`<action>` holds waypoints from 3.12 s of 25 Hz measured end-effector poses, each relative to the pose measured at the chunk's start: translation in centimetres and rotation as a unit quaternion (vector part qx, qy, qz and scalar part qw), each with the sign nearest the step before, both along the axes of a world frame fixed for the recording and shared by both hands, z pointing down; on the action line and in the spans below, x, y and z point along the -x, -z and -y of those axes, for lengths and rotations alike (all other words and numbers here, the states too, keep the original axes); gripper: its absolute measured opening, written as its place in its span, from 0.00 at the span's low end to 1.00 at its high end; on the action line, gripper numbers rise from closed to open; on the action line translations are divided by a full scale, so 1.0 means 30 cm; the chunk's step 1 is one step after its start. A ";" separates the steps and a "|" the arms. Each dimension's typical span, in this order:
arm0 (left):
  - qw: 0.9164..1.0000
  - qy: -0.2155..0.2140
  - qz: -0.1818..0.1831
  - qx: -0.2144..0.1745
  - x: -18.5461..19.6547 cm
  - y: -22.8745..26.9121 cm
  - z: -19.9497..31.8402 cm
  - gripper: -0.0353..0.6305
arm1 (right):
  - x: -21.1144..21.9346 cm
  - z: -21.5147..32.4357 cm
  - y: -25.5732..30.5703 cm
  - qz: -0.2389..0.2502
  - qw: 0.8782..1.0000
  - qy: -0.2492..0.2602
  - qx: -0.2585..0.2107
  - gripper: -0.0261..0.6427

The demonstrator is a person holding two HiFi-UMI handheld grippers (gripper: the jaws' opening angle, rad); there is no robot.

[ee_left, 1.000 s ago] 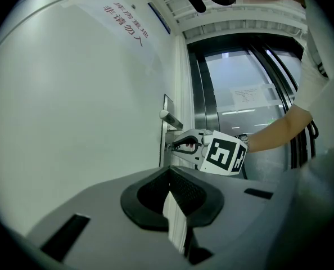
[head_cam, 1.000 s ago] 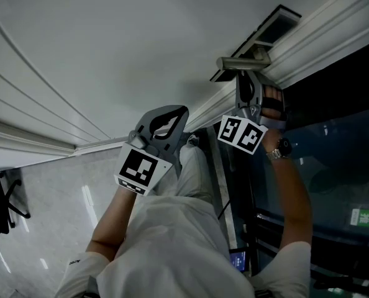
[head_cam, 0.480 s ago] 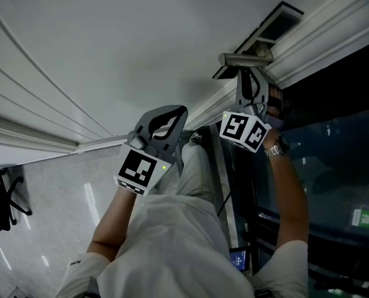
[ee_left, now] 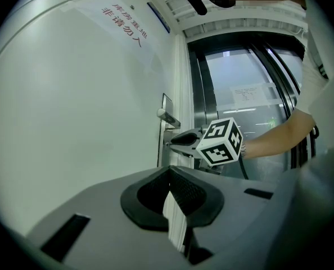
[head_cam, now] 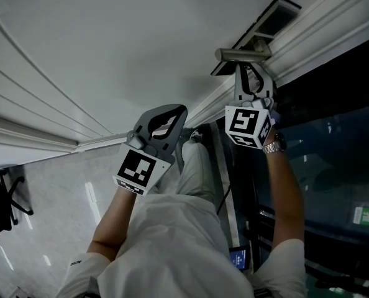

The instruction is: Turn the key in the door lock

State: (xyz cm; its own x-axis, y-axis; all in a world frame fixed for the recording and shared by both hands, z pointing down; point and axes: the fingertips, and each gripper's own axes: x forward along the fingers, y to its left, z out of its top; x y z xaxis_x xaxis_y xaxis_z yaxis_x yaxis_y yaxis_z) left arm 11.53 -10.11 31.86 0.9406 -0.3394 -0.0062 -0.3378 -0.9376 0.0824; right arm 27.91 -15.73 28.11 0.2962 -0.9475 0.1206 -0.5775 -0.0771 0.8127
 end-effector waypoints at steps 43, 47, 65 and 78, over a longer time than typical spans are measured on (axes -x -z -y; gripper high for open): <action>1.000 -0.011 -0.003 -0.008 -0.025 0.002 -0.007 0.06 | -0.067 -0.010 0.038 0.471 0.878 0.001 -0.087 0.05; 1.000 -0.008 -0.004 -0.006 -0.020 0.000 -0.011 0.06 | -0.086 -0.015 0.032 0.568 0.816 -0.002 -0.104 0.05; 1.000 -0.013 -0.004 -0.012 -0.017 0.010 -0.040 0.06 | -0.133 -0.024 -0.013 0.858 0.487 -0.003 -0.160 0.06; 1.000 -0.025 -0.009 -0.010 -0.035 0.006 -0.048 0.06 | -0.025 -0.089 -0.003 0.359 0.933 0.009 -0.010 0.28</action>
